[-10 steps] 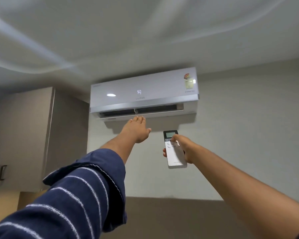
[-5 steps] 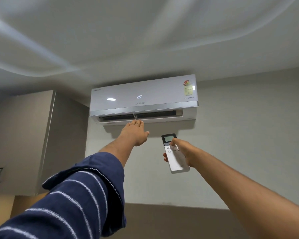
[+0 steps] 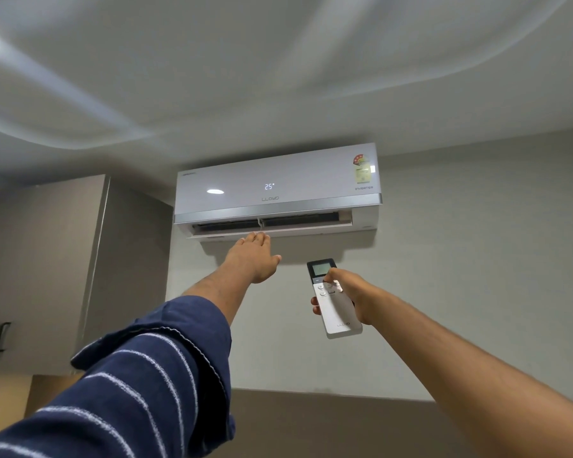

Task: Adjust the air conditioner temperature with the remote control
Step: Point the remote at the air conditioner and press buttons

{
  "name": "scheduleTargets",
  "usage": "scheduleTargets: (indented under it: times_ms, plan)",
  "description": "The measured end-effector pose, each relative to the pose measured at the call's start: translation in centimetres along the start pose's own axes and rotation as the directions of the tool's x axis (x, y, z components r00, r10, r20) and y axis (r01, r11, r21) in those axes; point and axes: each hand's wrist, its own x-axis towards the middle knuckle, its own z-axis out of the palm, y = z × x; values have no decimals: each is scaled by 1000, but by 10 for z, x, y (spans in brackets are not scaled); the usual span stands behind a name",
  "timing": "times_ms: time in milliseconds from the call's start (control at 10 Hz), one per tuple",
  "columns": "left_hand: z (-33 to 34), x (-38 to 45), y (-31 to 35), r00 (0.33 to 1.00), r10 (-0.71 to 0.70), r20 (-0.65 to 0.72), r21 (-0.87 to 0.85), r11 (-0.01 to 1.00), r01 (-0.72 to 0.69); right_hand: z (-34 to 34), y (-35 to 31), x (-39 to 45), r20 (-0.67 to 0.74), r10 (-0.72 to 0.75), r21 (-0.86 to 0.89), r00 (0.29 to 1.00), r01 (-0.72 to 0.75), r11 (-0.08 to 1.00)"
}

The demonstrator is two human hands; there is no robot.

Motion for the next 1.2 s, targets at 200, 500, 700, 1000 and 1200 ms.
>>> scheduleTargets:
  times_ms: [200,500,700,1000,1200]
  plan:
    - [-3,-6,-4,1000,-11,1,5,1000,11,3,2,-3,14,1,-7,1000,-1,1000]
    - [-4,-15,-10,1000,-14,0,19,1000,14,9,3,-2,-11,-20,-15,1000,20,1000]
    - [-4,-18,-11,1000,-13,8,26,1000,13,14,2,-2,-8,-8,-30,1000,8,1000]
    - [-5,-21,-9,1000,-6,11,23,1000,5,16,1,-5,29,-11,25,1000,10,1000]
    - [-7,-23,-7,1000,-1,4,21,1000,1,14,1,-8,20,-24,14,1000,24,1000]
